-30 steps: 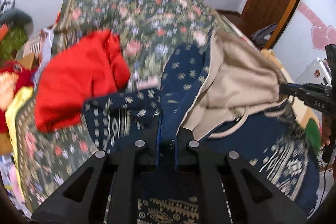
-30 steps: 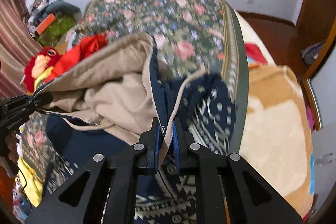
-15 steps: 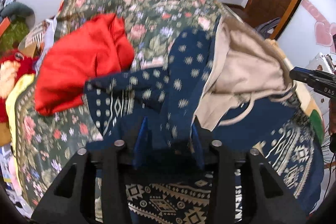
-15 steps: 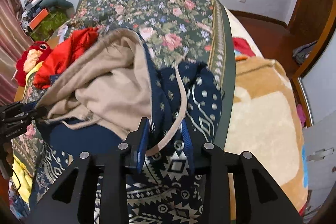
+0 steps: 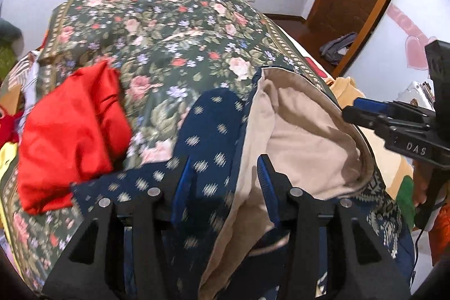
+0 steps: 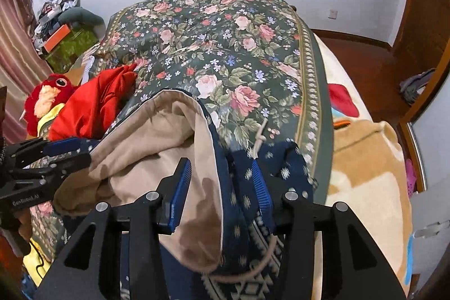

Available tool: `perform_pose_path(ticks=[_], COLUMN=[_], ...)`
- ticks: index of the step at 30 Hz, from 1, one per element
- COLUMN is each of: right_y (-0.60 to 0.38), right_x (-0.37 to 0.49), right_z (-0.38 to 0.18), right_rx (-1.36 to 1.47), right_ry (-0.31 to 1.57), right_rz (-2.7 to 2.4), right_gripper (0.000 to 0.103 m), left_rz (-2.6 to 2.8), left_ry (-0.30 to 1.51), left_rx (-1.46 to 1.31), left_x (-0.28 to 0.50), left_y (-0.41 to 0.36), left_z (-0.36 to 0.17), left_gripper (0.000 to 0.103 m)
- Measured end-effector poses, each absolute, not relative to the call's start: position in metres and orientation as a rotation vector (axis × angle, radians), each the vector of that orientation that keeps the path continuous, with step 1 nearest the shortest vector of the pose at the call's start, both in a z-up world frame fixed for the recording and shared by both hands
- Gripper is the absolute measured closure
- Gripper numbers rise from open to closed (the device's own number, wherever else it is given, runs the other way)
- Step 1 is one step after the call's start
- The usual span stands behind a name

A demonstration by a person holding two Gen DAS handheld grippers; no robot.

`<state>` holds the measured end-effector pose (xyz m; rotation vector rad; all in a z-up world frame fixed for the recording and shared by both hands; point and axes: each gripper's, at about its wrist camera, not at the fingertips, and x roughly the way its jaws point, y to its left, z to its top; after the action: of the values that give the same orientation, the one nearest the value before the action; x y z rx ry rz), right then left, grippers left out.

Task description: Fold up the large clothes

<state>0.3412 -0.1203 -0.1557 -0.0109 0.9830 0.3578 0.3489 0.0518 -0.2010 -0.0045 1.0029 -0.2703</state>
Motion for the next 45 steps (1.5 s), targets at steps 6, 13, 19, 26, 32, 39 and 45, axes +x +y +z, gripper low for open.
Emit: perform_pose_path(ticks=[6, 13, 19, 26, 32, 39, 45], right_y=[-0.115, -0.118, -0.109, -0.108, -0.111, -0.114, -0.112], right_x=[0.36, 0.373, 0.368, 0.345, 0.31, 0.266, 0.231], right_z=[-0.176, -0.189, -0.182, -0.142, -0.102, -0.078, -0.091], right_rx=[0.001, 0.075, 0.062, 0.065, 0.062, 0.055, 0.042], right_ry=[1.021, 1.051, 1.028, 0.938, 0.87, 0.867, 0.917], right_rz=[0.365, 0.375, 0.413, 0.449, 0.49, 0.588, 0.618], right_gripper=[0.062, 0.062, 0.085, 0.094, 0.095, 0.096, 0.097], left_rz=[-0.296, -0.333, -0.369, -0.393, -0.427, -0.454, -0.475], left_ry=[1.04, 1.057, 1.023, 0.932, 0.858, 0.832, 0.861], left_rx=[0.008, -0.046, -0.057, -0.056, -0.094, -0.114, -0.125], left_x=[0.376, 0.389, 0.383, 0.356, 0.319, 0.272, 0.231], left_y=[0.04, 0.04, 0.039, 0.039, 0.048, 0.061, 0.069], left_z=[-0.222, -0.232, -0.22, -0.174, -0.127, -0.105, -0.115], left_gripper=[0.056, 0.063, 0.095, 0.096, 0.096, 0.096, 0.096])
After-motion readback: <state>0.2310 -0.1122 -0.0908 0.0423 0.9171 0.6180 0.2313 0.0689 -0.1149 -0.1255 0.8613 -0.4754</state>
